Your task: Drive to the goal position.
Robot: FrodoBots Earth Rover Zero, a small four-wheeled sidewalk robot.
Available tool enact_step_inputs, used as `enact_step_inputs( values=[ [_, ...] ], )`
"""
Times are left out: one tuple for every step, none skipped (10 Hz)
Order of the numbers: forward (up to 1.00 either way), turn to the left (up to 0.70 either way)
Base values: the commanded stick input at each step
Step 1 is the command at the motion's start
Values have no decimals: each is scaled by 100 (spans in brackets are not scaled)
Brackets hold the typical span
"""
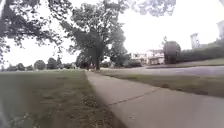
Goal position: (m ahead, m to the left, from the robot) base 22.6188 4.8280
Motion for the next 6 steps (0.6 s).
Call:
enact_step_inputs(
  values=[
    [70, 0],
    [70, 0],
    [70, 32],
    [70, 35],
    [70, 35],
    [70, 35]
  ],
)
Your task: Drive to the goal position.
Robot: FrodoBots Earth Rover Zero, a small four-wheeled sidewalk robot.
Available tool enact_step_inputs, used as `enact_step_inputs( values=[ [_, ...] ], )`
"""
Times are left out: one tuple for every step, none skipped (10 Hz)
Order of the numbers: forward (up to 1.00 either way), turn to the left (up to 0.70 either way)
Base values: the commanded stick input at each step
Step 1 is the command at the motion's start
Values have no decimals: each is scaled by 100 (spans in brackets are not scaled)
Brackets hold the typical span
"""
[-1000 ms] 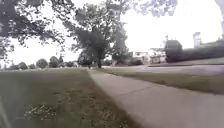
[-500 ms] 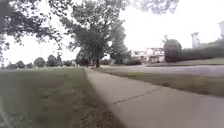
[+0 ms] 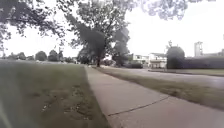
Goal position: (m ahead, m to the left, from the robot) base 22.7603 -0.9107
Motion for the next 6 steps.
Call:
enact_step_inputs(
  values=[
    [70, 35],
    [70, 23],
    [70, 8],
    [70, 0],
    [70, 0],
    [70, 0]
  ],
)
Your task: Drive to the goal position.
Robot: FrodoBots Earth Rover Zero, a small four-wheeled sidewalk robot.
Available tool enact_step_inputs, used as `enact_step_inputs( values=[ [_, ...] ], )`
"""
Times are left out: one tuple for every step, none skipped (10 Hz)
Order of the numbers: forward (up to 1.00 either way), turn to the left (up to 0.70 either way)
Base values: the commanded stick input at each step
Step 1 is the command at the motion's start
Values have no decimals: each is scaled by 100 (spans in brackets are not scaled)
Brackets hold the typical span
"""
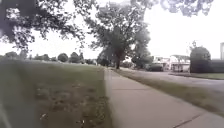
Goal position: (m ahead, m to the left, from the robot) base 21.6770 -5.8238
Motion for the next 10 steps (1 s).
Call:
enact_step_inputs(
  values=[
    [70, 0],
    [70, 0],
    [70, 0],
    [70, 0],
    [70, 0],
    [70, 0],
    [70, 0],
    [70, 0],
    [70, 0],
    [70, -4]
  ],
)
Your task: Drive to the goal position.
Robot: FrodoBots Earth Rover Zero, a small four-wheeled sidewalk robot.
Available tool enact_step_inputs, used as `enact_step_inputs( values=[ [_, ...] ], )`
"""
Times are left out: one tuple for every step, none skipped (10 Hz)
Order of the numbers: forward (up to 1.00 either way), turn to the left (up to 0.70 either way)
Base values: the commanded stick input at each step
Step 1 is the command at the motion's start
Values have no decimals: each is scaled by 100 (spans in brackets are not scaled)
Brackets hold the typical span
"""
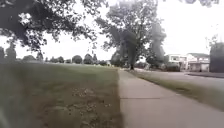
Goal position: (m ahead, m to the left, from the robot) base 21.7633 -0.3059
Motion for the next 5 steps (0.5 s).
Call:
enact_step_inputs(
  values=[
    [70, -31],
    [70, -33],
    [70, -35],
    [70, -35],
    [70, -35]
  ],
)
